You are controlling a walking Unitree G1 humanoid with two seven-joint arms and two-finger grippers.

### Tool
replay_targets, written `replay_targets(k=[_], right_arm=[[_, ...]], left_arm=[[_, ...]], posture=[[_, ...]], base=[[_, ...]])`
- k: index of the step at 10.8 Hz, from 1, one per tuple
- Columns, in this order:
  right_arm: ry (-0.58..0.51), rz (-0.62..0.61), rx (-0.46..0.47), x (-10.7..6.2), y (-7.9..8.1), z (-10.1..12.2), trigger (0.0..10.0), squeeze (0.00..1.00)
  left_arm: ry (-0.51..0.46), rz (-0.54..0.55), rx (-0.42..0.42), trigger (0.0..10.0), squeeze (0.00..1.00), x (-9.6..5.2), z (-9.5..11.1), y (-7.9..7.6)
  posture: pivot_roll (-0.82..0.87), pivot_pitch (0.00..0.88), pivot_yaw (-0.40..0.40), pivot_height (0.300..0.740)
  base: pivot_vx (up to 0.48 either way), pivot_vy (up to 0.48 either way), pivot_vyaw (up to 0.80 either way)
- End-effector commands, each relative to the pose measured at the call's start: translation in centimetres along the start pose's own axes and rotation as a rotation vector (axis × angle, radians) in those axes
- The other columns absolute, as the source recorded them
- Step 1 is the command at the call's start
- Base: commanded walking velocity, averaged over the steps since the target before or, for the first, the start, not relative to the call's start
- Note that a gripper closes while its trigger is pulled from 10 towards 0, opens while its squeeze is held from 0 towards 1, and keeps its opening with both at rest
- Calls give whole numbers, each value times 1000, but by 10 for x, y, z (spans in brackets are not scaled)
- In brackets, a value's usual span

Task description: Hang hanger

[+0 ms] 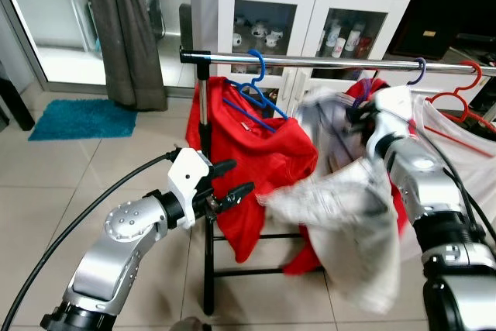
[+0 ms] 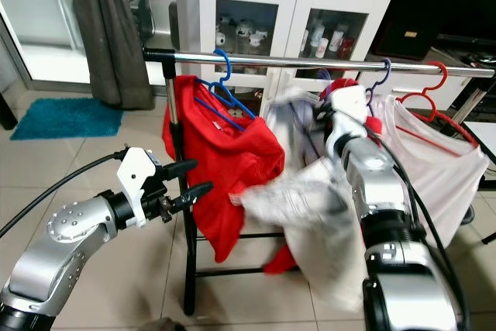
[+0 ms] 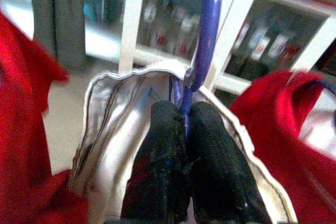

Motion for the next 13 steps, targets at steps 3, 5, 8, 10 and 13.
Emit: replay_targets(k=[3, 5, 8, 10, 13], right_arm=[[-205, -35, 115, 3, -13, 44, 10000, 0], [-51, -5, 76, 7, -9, 14, 10000, 0], [97, 91, 66, -10, 7, -51, 10000, 0], [106, -36, 105, -18, -9, -69, 10000, 0], [41, -82, 57, -19, -20, -60, 10000, 0]], left_arm=[[8, -36, 13, 10000, 0, 0, 1, -8], [18, 5, 12, 10000, 0, 1, 0, -1], [33, 11, -3, 10000, 0, -1, -5, 1], [37, 60, 0, 10000, 0, -3, -7, 13], [69, 71, -6, 10000, 0, -14, -10, 25]], posture=[[65, 0, -77, 740], [68, 0, -80, 740], [66, 0, -60, 740], [67, 0, -2, 740], [91, 0, 60, 740]], base=[[0, 0, 0], [0, 0, 0], [0, 0, 0], [0, 0, 0], [0, 0, 0]])
Point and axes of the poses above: a point about 5 cm out from each wrist's last joint towards the gripper, its own x axis pointing out of the wrist towards the gripper, its own z axis along the axis of the wrist's last joint, y = z × x, the point moved 4 cm from there along x, pointing out of the wrist towards the gripper, and after that the axes turned 3 degrees about x, right-handed, at the moved point
